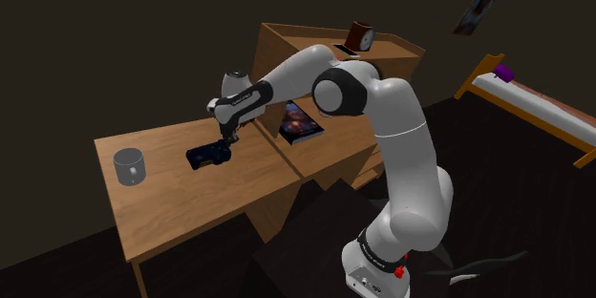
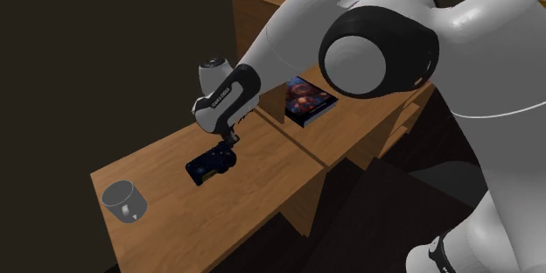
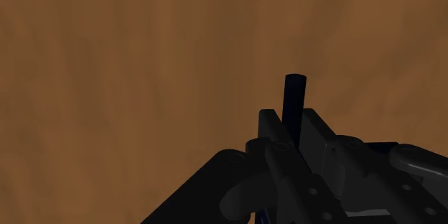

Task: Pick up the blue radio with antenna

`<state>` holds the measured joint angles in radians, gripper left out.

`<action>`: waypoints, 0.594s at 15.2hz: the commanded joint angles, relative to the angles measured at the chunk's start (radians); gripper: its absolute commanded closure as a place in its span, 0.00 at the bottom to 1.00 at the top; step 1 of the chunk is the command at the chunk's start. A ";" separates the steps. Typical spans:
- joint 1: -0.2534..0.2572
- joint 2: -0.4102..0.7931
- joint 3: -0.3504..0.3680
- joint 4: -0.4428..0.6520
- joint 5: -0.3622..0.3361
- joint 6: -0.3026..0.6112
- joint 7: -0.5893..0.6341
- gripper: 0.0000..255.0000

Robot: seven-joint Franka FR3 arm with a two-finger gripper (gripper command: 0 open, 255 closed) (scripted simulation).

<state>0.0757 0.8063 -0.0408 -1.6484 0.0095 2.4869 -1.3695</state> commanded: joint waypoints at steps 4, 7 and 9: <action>0.002 -0.051 -0.001 -0.011 -0.001 -0.040 0.001 1.00; 0.003 -0.082 -0.002 -0.018 -0.002 -0.064 0.001 1.00; 0.003 -0.101 -0.003 -0.021 -0.003 -0.080 0.001 1.00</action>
<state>0.0776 0.7153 -0.0433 -1.6669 0.0072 2.4145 -1.3699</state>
